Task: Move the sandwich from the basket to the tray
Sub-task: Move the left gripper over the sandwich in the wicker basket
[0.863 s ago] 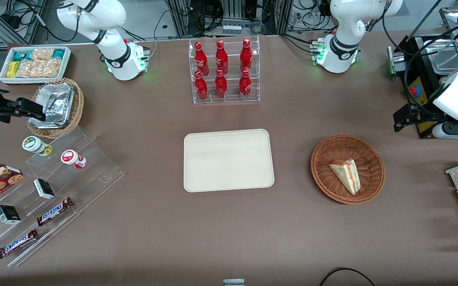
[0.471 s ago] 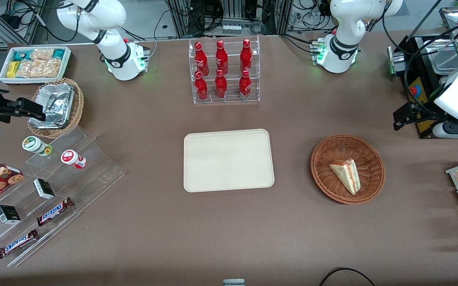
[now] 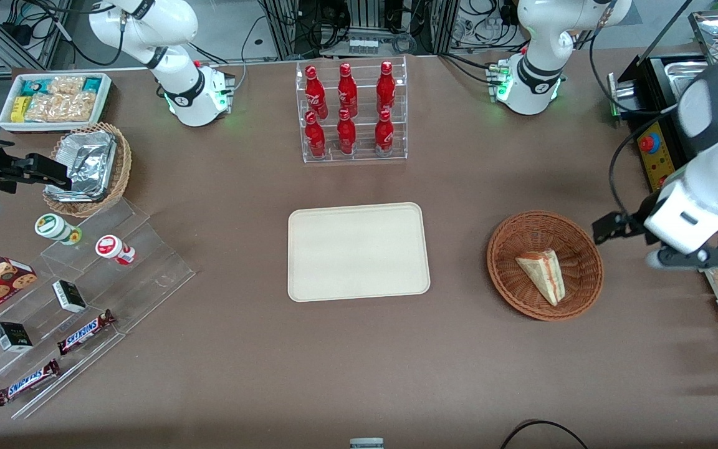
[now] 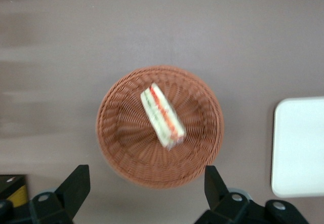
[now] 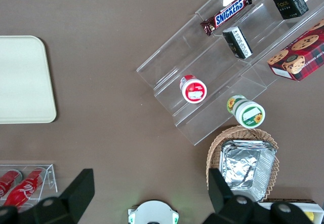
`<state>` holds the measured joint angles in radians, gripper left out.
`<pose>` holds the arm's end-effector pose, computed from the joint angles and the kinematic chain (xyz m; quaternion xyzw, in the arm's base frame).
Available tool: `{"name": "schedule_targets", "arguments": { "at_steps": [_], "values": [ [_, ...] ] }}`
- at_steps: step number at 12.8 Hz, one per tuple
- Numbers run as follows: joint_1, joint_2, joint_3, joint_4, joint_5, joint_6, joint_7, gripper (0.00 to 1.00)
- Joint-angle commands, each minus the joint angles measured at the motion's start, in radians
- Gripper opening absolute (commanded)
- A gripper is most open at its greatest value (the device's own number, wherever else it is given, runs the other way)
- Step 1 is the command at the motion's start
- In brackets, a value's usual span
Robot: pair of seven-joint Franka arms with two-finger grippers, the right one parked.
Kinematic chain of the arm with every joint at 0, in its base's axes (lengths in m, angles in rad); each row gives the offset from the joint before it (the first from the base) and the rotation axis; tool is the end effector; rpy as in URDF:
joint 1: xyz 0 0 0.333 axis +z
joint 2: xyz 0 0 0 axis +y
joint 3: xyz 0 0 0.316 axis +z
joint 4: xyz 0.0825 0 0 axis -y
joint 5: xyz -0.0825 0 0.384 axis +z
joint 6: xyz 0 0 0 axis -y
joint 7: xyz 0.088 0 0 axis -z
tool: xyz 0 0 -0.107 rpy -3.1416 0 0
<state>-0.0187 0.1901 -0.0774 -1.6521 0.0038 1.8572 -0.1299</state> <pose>0.6198 -0.0561 0.4989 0.9998 0.0171 0.0071 0.0063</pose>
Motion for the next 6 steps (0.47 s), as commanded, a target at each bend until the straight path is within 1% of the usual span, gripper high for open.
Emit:
{"name": "schedule_targets", "arguments": {
  "at_steps": [1, 3, 6],
  "values": [
    [-0.043, 0.008, -0.001, -0.109, 0.007, 0.144, -0.1, 1.0],
    [-0.047, 0.015, 0.001, -0.188, 0.01, 0.248, -0.132, 1.0],
    [-0.046, 0.037, 0.001, -0.261, 0.051, 0.335, -0.154, 1.0]
  ]
}}
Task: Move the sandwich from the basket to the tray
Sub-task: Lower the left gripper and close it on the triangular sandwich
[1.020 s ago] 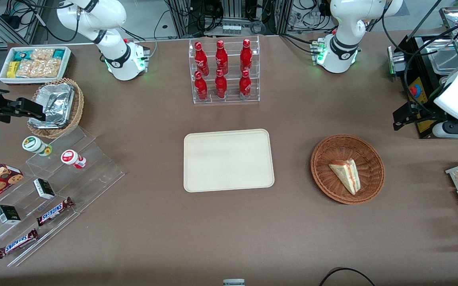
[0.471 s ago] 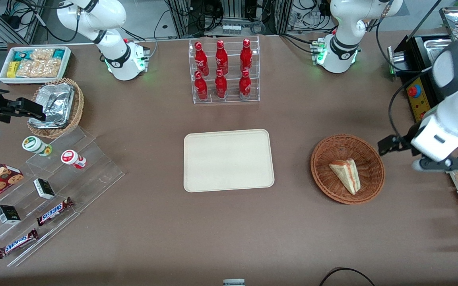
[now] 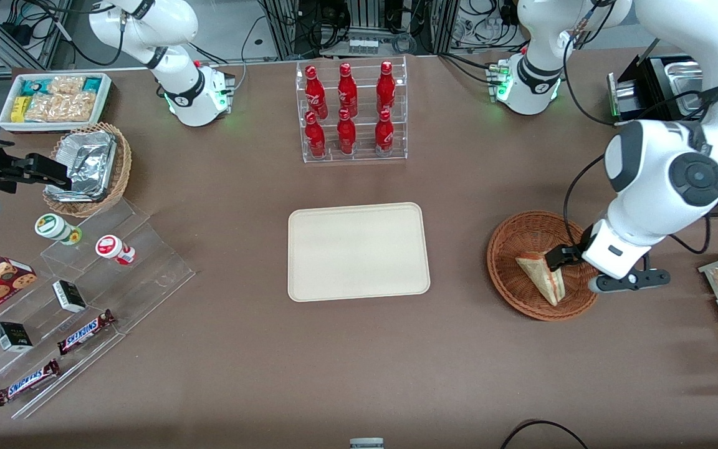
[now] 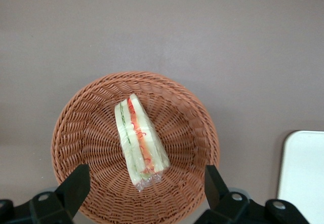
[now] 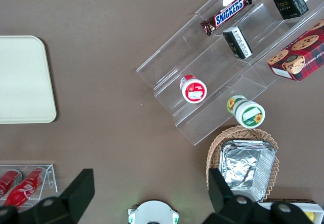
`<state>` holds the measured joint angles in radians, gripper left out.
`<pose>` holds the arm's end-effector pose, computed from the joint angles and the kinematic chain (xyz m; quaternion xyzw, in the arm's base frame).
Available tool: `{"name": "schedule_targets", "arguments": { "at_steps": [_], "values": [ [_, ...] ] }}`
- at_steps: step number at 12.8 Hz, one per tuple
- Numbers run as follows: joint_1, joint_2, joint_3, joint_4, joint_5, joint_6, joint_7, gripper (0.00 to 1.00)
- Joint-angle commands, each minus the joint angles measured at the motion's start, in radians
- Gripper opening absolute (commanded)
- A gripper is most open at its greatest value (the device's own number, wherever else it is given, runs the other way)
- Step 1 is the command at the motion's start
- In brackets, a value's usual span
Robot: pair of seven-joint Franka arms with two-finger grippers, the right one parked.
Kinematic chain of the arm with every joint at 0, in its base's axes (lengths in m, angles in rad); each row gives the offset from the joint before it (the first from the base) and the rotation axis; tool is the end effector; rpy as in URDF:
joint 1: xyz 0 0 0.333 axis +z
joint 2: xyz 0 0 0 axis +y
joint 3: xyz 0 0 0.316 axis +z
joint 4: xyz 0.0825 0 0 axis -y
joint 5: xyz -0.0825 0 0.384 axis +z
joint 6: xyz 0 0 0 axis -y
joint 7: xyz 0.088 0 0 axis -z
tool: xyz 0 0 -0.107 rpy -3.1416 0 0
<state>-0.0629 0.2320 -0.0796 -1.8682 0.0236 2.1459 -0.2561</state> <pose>0.6130 -0.0845 0.3964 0.9984 0.0518 0.0230 0.0037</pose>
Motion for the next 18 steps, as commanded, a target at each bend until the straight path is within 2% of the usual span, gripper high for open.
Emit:
{"name": "schedule_targets", "arguments": {
  "at_steps": [1, 9, 14, 15, 17, 18],
  "values": [
    [-0.002, 0.0, 0.003, -0.071, 0.053, 0.075, -0.029, 1.0],
    [0.003, 0.032, 0.008, -0.296, 0.065, 0.402, -0.169, 1.0],
    [0.008, 0.072, 0.008, -0.309, 0.065, 0.427, -0.169, 1.0],
    [0.009, 0.073, 0.008, -0.309, 0.067, 0.427, -0.169, 0.93],
    [0.008, 0.079, 0.008, -0.312, 0.065, 0.425, -0.176, 0.65],
    [0.008, 0.078, 0.008, -0.319, 0.065, 0.427, -0.178, 0.41]
  ]
}}
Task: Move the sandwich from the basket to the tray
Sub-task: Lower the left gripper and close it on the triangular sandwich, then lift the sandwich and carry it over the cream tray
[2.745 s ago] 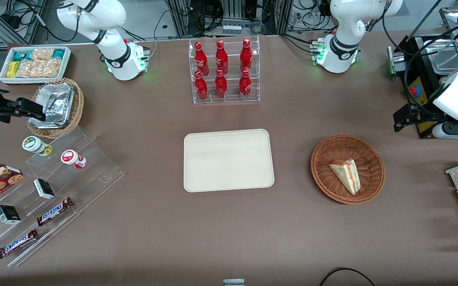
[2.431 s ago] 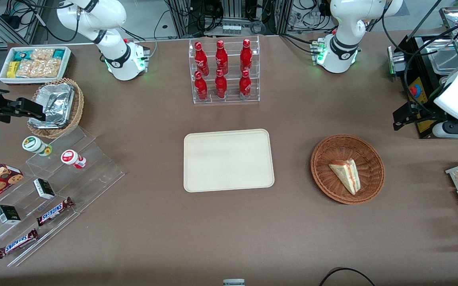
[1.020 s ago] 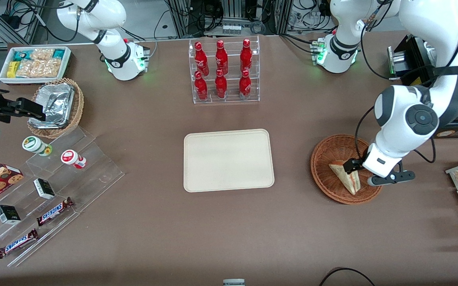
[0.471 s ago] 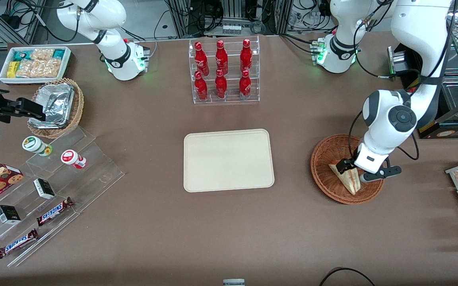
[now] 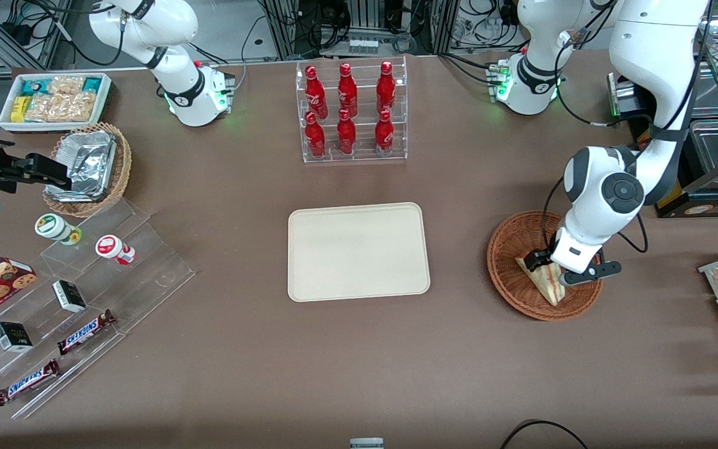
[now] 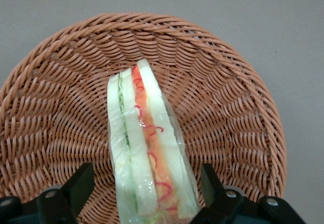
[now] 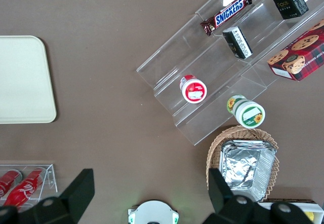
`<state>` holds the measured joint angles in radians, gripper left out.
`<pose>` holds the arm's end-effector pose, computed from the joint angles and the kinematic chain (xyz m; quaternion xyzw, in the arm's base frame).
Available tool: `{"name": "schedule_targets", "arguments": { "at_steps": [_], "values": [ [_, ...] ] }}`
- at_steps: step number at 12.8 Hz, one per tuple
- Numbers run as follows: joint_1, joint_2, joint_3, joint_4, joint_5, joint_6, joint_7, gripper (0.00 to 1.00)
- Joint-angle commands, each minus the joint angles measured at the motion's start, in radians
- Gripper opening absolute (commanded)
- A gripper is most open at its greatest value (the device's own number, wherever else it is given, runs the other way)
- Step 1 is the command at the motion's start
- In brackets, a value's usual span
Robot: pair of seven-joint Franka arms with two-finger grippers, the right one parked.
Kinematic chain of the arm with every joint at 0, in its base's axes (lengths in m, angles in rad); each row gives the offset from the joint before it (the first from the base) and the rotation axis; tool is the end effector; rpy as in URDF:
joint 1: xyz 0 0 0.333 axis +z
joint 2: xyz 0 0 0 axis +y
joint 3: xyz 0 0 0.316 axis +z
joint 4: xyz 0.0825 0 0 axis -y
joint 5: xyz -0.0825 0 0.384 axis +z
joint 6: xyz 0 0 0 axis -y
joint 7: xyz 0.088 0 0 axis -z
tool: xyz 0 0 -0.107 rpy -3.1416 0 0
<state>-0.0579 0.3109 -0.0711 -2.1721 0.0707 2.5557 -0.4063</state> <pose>0.5662 -0.0742 0.2555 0.9930 0.1117 0.0383 0.0003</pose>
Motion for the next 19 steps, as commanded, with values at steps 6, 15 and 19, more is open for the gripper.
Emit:
{"name": "schedule_targets", "arguments": {
  "at_steps": [6, 15, 19],
  "values": [
    [0.003, -0.061, -0.001, 0.024, 0.018, -0.062, -0.025, 0.0],
    [-0.265, -0.038, -0.009, 0.434, 0.017, -0.531, -0.154, 0.0],
    [-0.419, 0.089, -0.009, 0.567, 0.017, -0.532, -0.267, 0.0]
  ]
}}
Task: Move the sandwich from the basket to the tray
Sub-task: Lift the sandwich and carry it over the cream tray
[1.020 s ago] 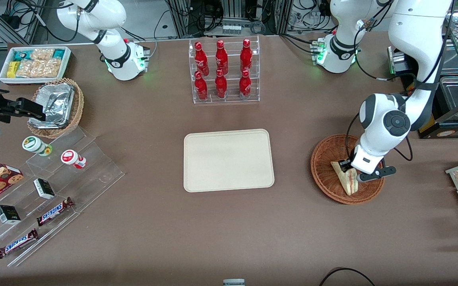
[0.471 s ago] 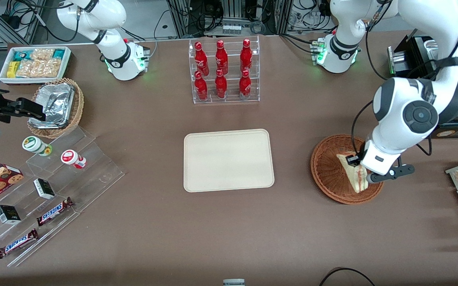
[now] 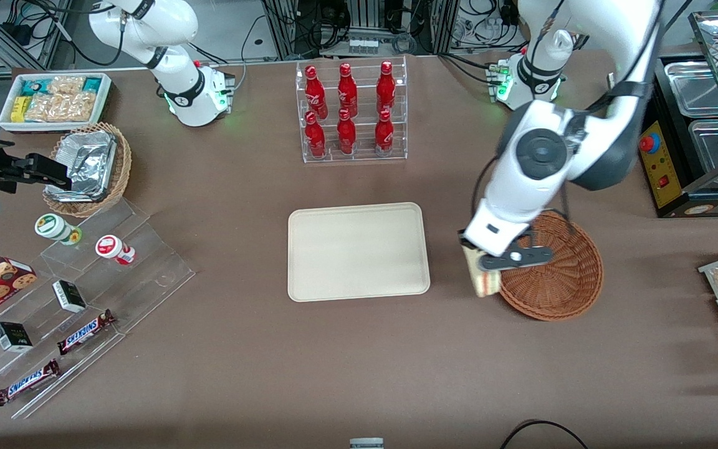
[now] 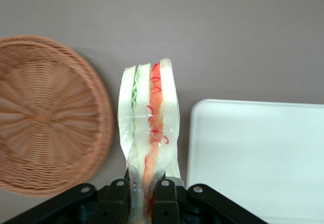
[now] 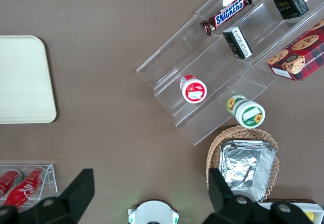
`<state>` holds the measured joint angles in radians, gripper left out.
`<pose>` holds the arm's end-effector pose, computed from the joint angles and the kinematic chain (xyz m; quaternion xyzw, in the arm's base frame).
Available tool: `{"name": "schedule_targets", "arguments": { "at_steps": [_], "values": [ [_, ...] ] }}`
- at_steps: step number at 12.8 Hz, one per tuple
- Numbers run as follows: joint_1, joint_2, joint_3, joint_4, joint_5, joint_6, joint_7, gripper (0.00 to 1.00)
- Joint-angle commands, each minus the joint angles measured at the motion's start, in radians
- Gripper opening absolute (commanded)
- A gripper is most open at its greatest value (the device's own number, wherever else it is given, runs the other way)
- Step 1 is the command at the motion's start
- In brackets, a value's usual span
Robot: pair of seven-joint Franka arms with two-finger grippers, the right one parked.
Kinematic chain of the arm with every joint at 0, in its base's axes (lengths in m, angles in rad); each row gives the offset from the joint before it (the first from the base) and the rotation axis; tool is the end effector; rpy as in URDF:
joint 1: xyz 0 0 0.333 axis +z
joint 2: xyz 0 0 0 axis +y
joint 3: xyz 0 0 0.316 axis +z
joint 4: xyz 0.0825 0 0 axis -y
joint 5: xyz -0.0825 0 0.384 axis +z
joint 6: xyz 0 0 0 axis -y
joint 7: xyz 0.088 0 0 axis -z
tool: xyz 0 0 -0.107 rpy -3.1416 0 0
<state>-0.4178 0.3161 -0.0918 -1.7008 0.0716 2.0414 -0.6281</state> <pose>0.5712 -0.3087 0.4124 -0.9987 -0.0458 -0.0206 0.0080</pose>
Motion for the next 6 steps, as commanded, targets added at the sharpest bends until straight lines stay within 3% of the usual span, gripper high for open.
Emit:
{"name": "schedule_targets", "arguments": {
  "at_steps": [1, 6],
  "values": [
    [-0.093, 0.118, 0.012, 0.122, 0.016, -0.017, -0.065, 0.0],
    [-0.225, 0.23, 0.014, 0.19, 0.016, 0.066, -0.146, 0.0]
  ]
}}
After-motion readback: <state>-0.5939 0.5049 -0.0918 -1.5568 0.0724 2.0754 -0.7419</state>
